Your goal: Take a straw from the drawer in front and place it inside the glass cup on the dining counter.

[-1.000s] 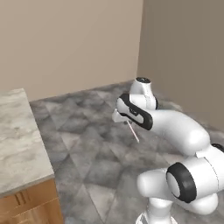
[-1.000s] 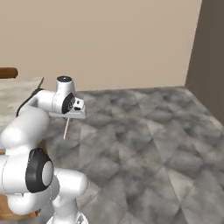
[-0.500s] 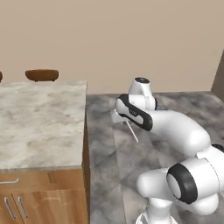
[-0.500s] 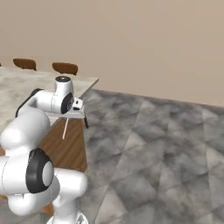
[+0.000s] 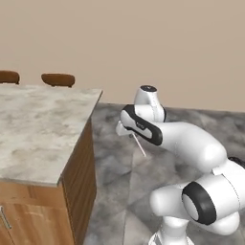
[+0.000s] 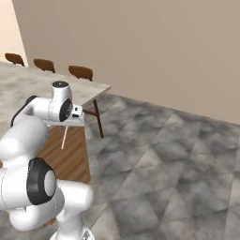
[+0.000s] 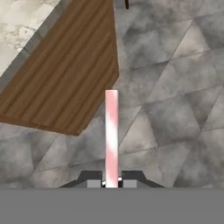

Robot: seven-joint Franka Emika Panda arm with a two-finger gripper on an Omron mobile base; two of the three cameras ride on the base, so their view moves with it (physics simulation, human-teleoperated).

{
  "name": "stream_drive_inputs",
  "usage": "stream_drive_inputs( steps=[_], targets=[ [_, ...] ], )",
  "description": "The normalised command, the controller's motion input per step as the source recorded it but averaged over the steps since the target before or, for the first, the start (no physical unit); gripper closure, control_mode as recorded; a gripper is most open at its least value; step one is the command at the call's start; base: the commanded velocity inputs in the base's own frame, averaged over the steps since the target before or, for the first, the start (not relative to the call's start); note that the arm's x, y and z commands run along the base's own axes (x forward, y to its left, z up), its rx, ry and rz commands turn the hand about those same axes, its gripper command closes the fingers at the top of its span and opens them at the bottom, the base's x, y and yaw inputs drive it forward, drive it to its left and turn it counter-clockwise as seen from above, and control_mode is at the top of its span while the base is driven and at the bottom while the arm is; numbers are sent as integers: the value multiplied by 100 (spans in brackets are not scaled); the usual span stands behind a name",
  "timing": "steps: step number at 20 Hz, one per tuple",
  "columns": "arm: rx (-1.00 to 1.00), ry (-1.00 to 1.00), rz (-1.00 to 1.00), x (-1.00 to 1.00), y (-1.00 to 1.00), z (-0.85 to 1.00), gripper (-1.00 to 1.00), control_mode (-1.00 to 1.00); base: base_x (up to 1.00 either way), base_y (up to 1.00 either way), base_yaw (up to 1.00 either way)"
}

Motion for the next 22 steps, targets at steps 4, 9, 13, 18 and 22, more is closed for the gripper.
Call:
stream_drive_inputs(
  steps=[4, 9, 13, 18, 22],
  targets=[
    [0, 0, 0, 0, 0, 0, 100, 100, 9, -89, 37],
    [0, 0, 0, 0, 0, 0, 100, 100, 9, -66, 51],
    [0, 0, 0, 0, 0, 0, 100, 100, 27, -72, 47],
    [0, 0, 0, 0, 0, 0, 100, 100, 43, -88, 39],
    [0, 0, 0, 0, 0, 0, 100, 100, 56, -100, 29]
  ],
)
